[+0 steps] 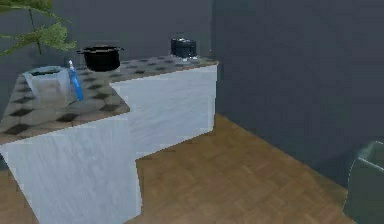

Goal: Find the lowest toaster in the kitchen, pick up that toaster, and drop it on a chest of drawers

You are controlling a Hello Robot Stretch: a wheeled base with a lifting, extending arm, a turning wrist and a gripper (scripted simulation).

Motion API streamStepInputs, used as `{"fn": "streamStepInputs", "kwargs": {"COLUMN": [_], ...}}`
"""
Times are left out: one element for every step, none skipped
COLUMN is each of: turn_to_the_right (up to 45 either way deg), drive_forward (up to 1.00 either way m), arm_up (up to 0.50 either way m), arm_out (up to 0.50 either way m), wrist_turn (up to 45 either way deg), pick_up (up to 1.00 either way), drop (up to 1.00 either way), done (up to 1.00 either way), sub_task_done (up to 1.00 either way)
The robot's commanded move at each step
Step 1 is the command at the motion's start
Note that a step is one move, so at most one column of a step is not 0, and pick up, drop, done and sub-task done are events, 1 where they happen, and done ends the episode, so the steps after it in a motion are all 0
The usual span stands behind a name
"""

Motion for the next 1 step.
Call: {"fn": "streamStepInputs", "kwargs": {"turn_to_the_right": [0.0], "drive_forward": [0.75], "arm_up": [0.00], "arm_out": [0.00], "wrist_turn": [0.0], "pick_up": [0.00], "drop": [0.00], "done": [0.00], "sub_task_done": [0.00]}}
